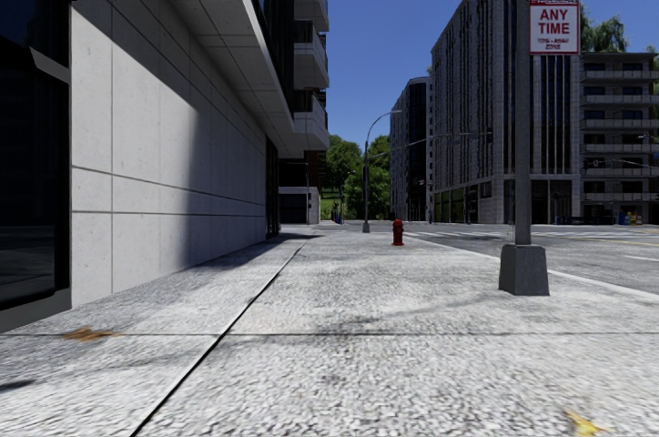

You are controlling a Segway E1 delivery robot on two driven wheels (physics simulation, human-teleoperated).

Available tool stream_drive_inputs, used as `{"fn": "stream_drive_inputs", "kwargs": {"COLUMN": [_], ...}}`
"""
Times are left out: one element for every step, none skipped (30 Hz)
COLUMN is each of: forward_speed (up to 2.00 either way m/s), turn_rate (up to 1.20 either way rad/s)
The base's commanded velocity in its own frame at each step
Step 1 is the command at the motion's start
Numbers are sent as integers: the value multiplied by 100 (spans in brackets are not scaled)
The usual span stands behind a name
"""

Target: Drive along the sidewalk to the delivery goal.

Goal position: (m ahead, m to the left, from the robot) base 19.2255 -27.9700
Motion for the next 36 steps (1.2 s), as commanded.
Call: {"fn": "stream_drive_inputs", "kwargs": {"forward_speed": [200, 200, 200, 200, 200, 200, 200, 200, 200, 200, 200, 200, 200, 200, 200, 200, 200, 200, 200, 200, 200, 200, 200, 200, 200, 200, 200, 200, 200, 200, 200, 200, 200, 200, 200, 200], "turn_rate": [0, 0, 0, 0, 10, 10, 33, 44, 47, 27, 0, 0, 0, 0, 0, 0, 0, 0, 0, 0, 0, 0, 0, 0, 0, 0, 0, 0, 0, 0, 0, 0, 0, 0, 0, 0]}}
